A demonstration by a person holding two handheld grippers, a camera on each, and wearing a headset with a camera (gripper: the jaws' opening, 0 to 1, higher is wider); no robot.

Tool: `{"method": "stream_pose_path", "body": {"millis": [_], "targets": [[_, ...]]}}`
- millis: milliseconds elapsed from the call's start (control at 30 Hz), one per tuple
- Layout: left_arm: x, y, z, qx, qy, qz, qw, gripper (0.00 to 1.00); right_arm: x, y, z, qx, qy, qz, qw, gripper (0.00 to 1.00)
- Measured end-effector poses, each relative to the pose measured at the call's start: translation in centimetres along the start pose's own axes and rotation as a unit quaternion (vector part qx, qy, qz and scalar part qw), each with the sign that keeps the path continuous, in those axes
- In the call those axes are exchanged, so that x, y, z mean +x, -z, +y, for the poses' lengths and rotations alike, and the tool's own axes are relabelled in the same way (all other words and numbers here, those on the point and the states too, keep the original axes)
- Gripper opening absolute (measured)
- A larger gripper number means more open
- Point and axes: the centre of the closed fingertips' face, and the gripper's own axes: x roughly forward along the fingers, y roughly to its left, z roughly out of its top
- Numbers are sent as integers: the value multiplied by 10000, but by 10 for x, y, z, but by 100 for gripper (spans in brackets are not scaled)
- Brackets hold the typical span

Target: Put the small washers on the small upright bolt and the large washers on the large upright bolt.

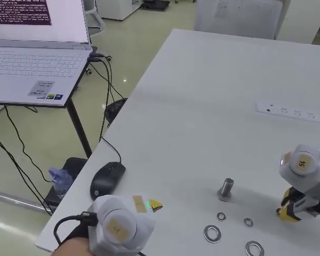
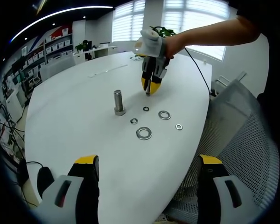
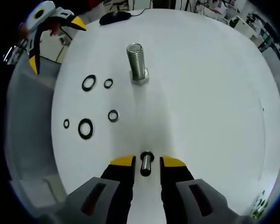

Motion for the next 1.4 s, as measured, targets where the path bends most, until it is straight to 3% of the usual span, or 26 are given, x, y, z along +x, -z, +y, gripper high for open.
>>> {"method": "stream_pose_path", "body": {"millis": [300,733,1000,1400], "targets": [[-1,-8,-1,74,25,-36,10000,87,-23,-7,0,-40,-2,-51,10000,24],[-3,-16,-4,121,42,-75,9999,87,-42,-13,1,-182,29,-53,9998,23],[-5,-19,-4,159,41,-109,9998,86,-49,-20,-2,-217,131,-127,9996,22],[-6,-22,-4,196,53,-161,9997,87,-39,-45,14,-416,-8,-265,9988,22]]}}
